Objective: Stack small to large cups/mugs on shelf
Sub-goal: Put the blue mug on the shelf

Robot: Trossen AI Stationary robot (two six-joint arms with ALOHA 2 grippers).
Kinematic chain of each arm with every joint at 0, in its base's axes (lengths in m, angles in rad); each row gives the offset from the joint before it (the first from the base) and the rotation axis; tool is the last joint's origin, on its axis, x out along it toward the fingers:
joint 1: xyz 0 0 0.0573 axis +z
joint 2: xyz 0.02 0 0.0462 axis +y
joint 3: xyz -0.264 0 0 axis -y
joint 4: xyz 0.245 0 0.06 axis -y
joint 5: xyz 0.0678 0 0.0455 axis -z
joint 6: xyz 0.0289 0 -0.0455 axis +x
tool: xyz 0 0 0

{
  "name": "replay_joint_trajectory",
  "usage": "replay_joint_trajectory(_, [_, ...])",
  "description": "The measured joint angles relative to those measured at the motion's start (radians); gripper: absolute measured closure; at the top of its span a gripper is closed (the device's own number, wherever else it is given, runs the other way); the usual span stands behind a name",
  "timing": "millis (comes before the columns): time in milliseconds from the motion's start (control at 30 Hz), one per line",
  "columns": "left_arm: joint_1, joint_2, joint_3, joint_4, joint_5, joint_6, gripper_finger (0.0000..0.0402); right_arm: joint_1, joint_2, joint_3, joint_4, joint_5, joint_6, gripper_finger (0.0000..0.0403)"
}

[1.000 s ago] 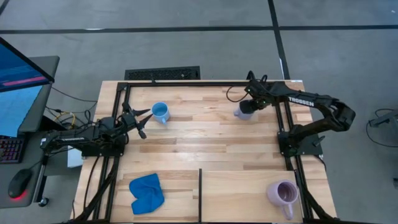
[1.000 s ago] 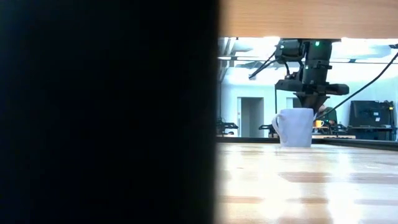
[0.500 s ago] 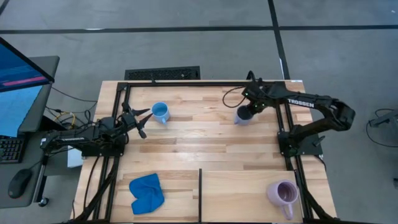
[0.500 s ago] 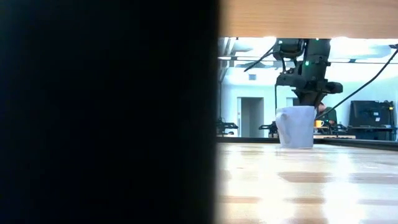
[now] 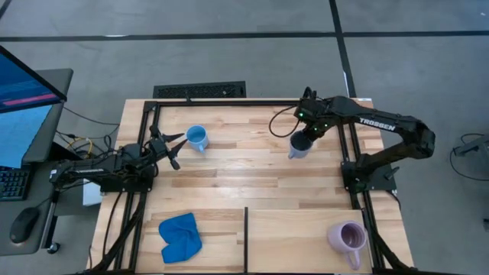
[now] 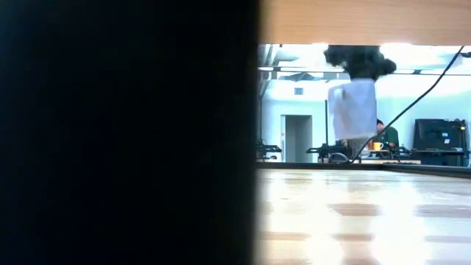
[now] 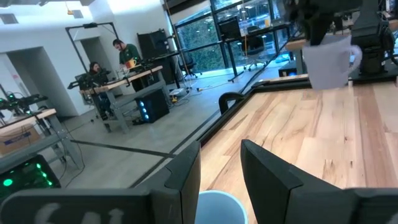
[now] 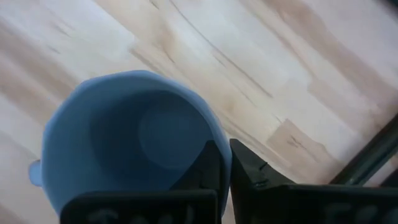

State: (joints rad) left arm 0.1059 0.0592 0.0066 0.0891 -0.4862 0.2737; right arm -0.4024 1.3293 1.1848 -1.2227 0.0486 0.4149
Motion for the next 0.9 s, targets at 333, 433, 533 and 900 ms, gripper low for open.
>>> replay_joint_trajectory(333, [0.0,0.0,0.0,0.0,0.0,-0.005,0.0294,0.157,-0.002,0.304,-0.212,-0.071,0.003,0.038])
replay_joint_trajectory(433, [0.0,0.0,0.0,0.0,0.0,-0.005,0.0294,0.231,-0.002,0.36,-0.252,-0.107,0.004,0.038])
replay_joint_trajectory(533, [0.0,0.0,0.0,0.0,0.0,-0.005,0.0294,0.319,-0.003,0.377,-0.284,-0.115,0.035,0.038])
replay_joint_trajectory(900, [0.0,0.0,0.0,0.0,0.0,-0.023,0.0294,0.694,-0.002,0.381,-0.272,-0.086,0.287,0.038])
